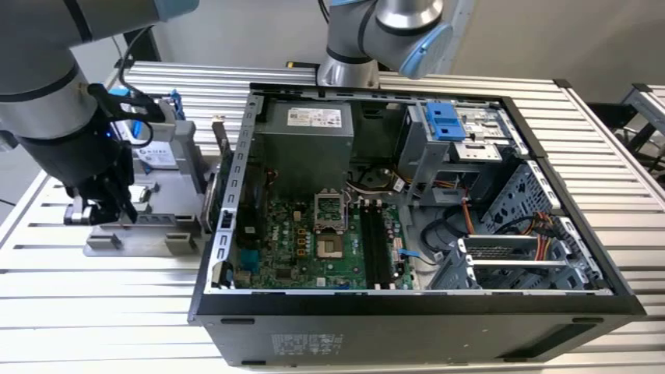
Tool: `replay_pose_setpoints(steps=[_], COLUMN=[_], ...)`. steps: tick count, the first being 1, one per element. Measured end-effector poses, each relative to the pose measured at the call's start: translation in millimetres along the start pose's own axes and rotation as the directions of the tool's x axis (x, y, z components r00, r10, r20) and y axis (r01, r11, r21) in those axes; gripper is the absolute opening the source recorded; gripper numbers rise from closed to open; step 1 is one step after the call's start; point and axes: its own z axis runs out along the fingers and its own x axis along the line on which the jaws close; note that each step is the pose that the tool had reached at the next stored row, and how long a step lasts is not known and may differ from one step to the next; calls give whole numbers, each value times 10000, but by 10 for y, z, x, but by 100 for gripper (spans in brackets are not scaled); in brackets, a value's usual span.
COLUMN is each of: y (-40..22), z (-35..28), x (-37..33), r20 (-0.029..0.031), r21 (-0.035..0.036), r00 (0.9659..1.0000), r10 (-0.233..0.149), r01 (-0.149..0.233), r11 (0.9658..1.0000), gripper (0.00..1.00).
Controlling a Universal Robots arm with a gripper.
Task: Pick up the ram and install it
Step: 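Pick up the ram and move it above insertion slot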
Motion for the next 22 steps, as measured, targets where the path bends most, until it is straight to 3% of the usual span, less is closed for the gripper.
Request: replay_pose_setpoints(steps=[7,9,22], y=[3,3,5], z=[-314,-379,-626], x=[-11,-14,-22], r20=[0,0,0], r21=[-6,-6,-6], r00=[10000,10000,10000], r10=[11,10,10], r01=[-11,-10,-10], r11=[10000,10000,10000], gripper=[0,0,0])
